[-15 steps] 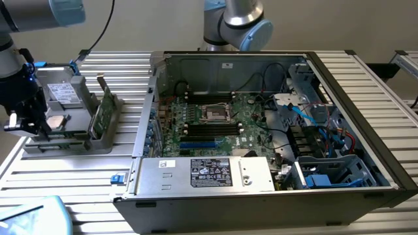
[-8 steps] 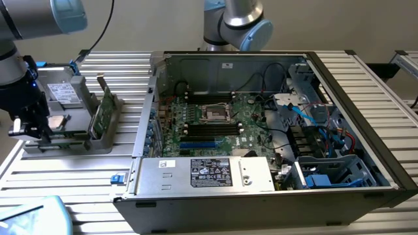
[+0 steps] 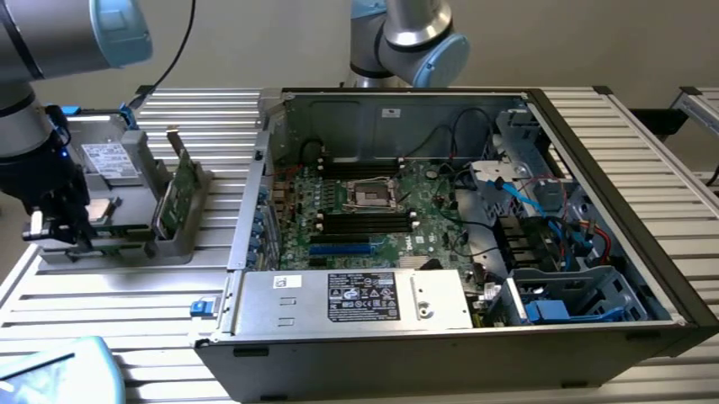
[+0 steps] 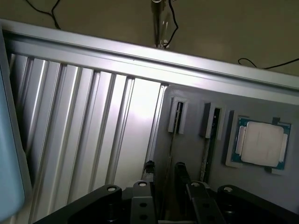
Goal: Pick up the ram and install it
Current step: 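Pick up the ram and move it above insertion slot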
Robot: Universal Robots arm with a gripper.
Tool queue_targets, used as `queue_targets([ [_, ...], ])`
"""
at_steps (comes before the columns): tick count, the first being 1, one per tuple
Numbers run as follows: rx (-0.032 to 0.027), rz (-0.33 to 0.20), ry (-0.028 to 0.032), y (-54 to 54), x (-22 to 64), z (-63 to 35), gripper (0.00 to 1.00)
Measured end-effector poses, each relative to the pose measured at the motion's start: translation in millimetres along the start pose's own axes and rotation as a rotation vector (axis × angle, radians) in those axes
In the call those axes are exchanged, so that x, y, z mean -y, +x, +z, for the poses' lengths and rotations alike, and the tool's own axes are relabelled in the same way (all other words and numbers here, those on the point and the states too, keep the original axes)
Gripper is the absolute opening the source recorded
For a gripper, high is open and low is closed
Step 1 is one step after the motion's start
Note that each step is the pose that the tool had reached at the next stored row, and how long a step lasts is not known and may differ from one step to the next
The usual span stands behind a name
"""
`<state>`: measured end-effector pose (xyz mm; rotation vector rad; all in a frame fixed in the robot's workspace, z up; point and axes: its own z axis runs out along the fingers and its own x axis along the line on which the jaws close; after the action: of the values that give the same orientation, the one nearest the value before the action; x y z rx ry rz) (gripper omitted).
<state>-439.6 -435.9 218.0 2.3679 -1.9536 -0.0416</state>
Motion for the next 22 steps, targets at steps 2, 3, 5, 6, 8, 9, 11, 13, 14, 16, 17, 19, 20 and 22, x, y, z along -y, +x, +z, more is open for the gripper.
queue_targets([
  [2, 0.0018, 0.0, 0.0046, -0.1, 0.1, 2.0, 0.31],
  [3, 0.0029, 0.0, 0.0063, -0.1, 0.2, 3.1, 0.31],
  [5, 0.0046, 0.0, 0.0082, 0.2, 0.4, 6.5, 0.31],
  [6, 0.0049, 0.0, 0.0082, 0.4, 0.4, 8.3, 0.31],
  [8, 0.0066, 0.0, 0.0103, 0.5, 0.7, 10.9, 0.31],
  [9, 0.0082, 0.0, 0.0123, 0.7, 1.2, 11.3, 0.31],
  [11, 0.0122, 0.0, 0.0172, 0.7, 2.2, 12.4, 0.31],
  [13, 0.0168, -0.001, 0.0219, 0.9, 3.1, 13.7, 0.31],
  [14, 0.0191, -0.001, 0.0232, 0.9, 3.3, 14.7, 0.31],
  [16, 0.0216, -0.001, 0.0242, 0.7, 3.6, 18.0, 0.31],
  [17, 0.0215, -0.001, 0.024, 0.7, 3.7, 19.4, 0.31],
  [19, 0.0218, -0.001, 0.024, 0.7, 4.0, 22.9, 0.31],
  [20, 0.0218, -0.001, 0.0239, 0.6, 4.1, 24.5, 0.31],
  [22, 0.0218, -0.001, 0.0238, 0.6, 4.1, 24.7, 0.31],
])
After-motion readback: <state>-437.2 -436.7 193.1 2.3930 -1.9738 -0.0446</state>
